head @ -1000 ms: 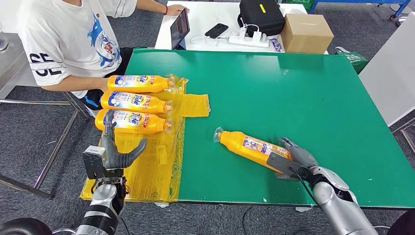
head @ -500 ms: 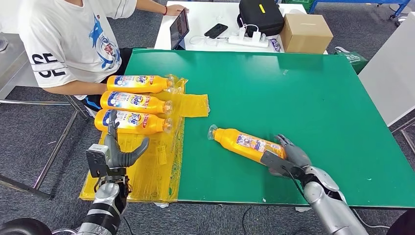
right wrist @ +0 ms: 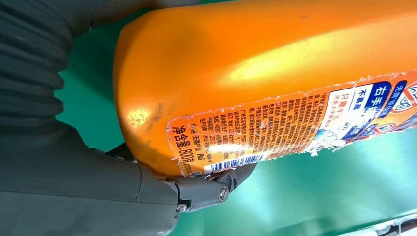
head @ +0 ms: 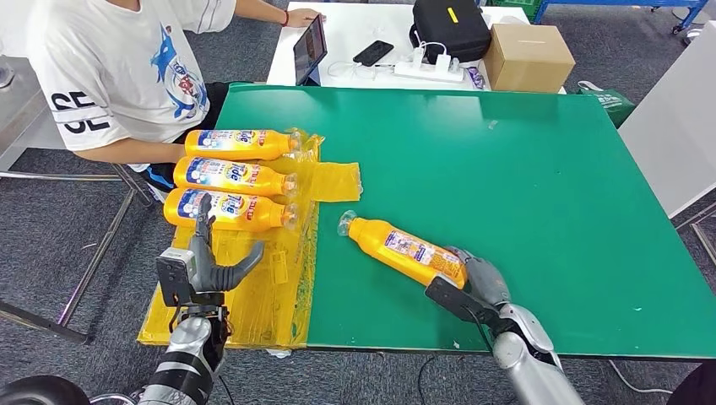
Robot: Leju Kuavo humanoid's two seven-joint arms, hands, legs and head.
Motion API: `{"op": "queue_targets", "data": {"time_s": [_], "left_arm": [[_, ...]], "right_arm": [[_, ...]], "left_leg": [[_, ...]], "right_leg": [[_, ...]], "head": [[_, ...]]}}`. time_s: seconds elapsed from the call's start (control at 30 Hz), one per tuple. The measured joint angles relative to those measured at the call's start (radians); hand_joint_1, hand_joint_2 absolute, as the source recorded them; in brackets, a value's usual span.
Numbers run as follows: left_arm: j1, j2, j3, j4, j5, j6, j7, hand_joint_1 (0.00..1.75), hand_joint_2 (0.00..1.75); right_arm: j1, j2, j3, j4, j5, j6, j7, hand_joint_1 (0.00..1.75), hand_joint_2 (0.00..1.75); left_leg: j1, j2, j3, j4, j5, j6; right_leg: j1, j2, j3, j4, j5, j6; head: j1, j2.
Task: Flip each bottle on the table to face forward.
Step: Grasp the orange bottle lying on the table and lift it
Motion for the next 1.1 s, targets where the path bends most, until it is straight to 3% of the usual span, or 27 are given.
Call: {"op": "queue_targets", "data": {"time_s": [0.23,0.33,0.5,0.73,0.87,0.97,1.1], "left_arm": [[0.000,-0.001,-0.001,0.012,0.003,-0.007,0.006,0.00,1.75],[0.002,-0.004,-0.001,0.012,0.011,-0.009,0.012,0.00,1.75],[0.022,-0.011,-0.004,0.003,0.032,-0.004,0.025,0.00,1.75],[0.032,-0.019,-0.008,-0.008,0.064,-0.013,0.041,0.00,1.75],[0.036,-0.024,-0.023,-0.016,0.132,-0.068,0.091,0.00,1.75],[0.037,-0.029,-0.050,-0.024,0.194,-0.121,0.134,0.00,1.75],[0.049,-0.032,-0.089,-0.054,0.298,-0.232,0.200,0.00,1.75]], "right_arm": [[0.022,0.029,-0.031,-0.010,-0.006,-0.032,-0.031,1.75,1.75],[0.053,0.056,-0.051,-0.045,-0.007,-0.111,-0.064,1.75,1.75],[0.115,0.136,-0.100,-0.198,-0.037,-0.335,-0.127,1.75,1.75],[0.155,0.197,-0.137,-0.328,-0.079,-0.419,-0.182,1.75,1.75],[0.185,0.244,-0.171,-0.423,-0.118,-0.539,-0.275,1.75,1.75],[0.202,0.286,-0.204,-0.485,-0.114,-0.552,-0.330,1.75,1.75],[0.210,0.309,-0.221,-0.508,-0.133,-0.552,-0.342,1.75,1.75]], "left_leg": [[0.000,0.000,0.000,0.000,0.000,0.000],[0.000,-0.001,-0.001,0.000,0.000,0.000],[0.000,0.000,-0.002,0.000,0.000,0.000],[0.000,-0.002,-0.003,0.000,0.000,0.000],[0.000,-0.002,-0.003,0.000,0.000,0.000],[0.000,-0.002,-0.003,0.000,0.000,0.000],[0.000,-0.002,-0.003,0.000,0.000,0.000]], "right_leg": [[0.000,0.000,0.000,0.000,0.000,0.000],[0.000,0.000,0.000,0.000,0.000,0.000],[0.000,0.000,-0.002,0.000,0.000,0.000],[0.000,0.000,-0.002,0.000,-0.001,0.000],[-0.001,0.000,-0.003,0.000,-0.001,0.000],[0.000,0.000,-0.003,0.000,-0.001,0.000],[0.000,0.000,-0.003,0.000,-0.001,0.000]], "head": [[0.000,0.000],[0.000,0.000],[0.000,0.000],[0.000,0.000],[0.000,0.000],[0.000,0.000],[0.000,0.000]]}}
